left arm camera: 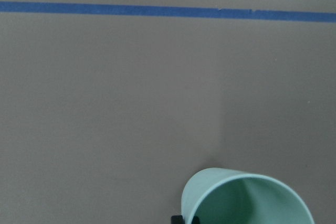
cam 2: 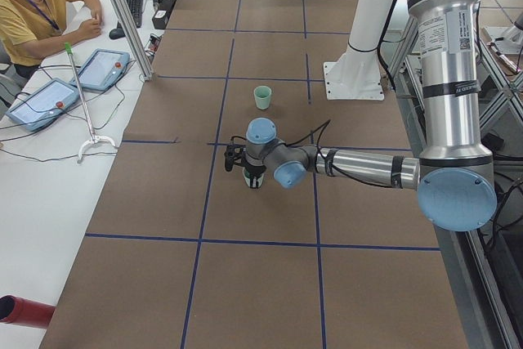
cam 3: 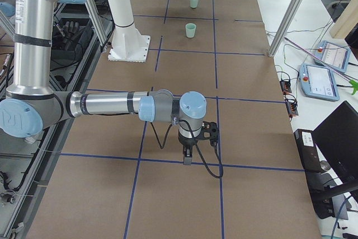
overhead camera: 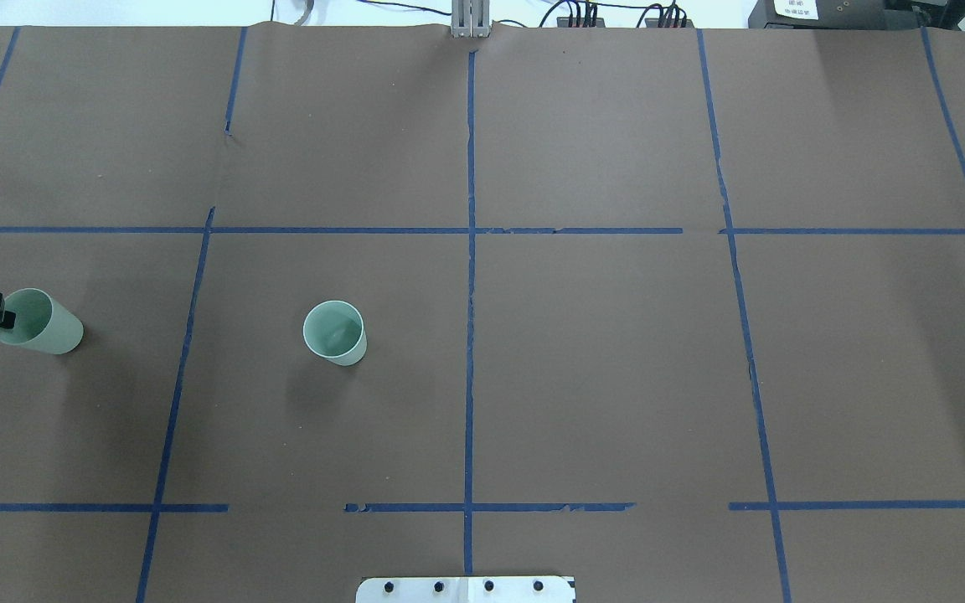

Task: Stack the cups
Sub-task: 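Lift the held cup with the left gripper and carry it over the other cup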

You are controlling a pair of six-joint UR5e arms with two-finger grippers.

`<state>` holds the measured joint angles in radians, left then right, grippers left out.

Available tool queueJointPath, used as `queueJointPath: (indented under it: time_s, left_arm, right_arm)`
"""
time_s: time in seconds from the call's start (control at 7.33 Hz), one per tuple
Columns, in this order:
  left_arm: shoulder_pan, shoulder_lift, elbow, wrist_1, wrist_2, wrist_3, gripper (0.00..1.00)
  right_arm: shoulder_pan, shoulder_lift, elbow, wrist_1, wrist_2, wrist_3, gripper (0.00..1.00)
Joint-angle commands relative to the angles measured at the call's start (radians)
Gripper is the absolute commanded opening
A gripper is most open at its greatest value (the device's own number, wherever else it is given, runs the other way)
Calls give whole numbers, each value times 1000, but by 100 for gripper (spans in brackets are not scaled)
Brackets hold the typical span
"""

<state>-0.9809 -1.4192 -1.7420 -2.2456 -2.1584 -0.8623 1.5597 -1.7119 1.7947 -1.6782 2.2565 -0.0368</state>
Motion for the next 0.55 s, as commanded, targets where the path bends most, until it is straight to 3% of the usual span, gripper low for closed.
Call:
queueJointPath:
  time_s: [0.0,0.27,0.41]
  left_arm:
    - [-10,-9,-127,152,-1,5,0]
    - [-45,-195,-316,532,0,-13,0]
    - [-39,-327,-341,672,2,-131,0]
  right_arm:
    - [-1,0,0,0,0,0,100]
    - [-1,0,0,0,0,0,100]
    - [-1,0,0,0,0,0,100]
